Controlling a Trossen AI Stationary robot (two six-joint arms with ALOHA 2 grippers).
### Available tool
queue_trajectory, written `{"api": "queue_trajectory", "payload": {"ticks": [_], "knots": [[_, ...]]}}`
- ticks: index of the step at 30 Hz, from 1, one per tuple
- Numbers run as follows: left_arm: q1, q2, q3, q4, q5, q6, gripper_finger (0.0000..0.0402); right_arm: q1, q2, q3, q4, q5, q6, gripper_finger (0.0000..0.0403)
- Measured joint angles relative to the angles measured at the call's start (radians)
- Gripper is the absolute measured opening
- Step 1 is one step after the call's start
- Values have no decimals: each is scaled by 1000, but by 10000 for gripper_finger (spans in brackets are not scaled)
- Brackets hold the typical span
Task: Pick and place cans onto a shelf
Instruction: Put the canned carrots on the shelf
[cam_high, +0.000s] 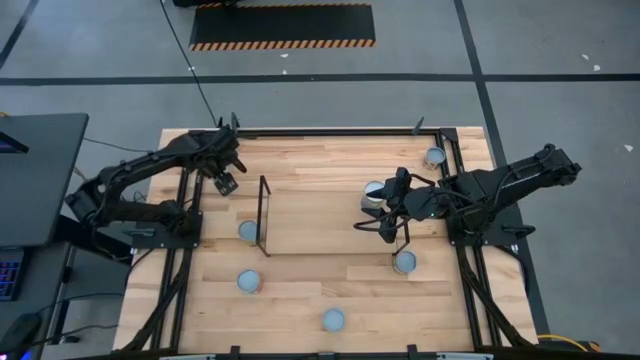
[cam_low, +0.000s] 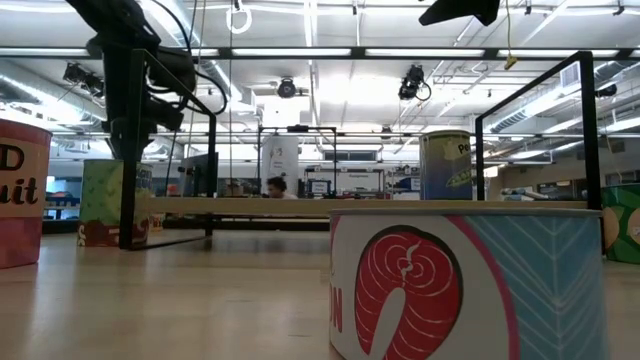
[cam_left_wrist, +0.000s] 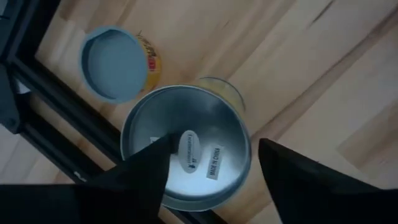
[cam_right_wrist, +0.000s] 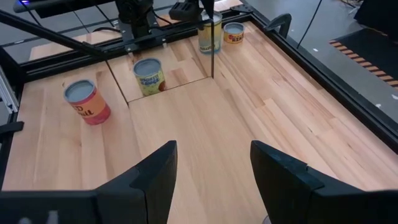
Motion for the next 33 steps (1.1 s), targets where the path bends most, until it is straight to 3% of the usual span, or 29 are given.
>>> {"api": "queue_trajectory", "payload": {"ticks": [14,22,33], "knots": [[-29,2,-1,7,-9,75,18,0,0,0,0,0,-7,211],[-39,-4,30,-41,-3,94,4,0,0,0,0,0,-20,211],[-39,-5,260,-222,-8,93,1,0,0,0,29,25,-116,211]]}}
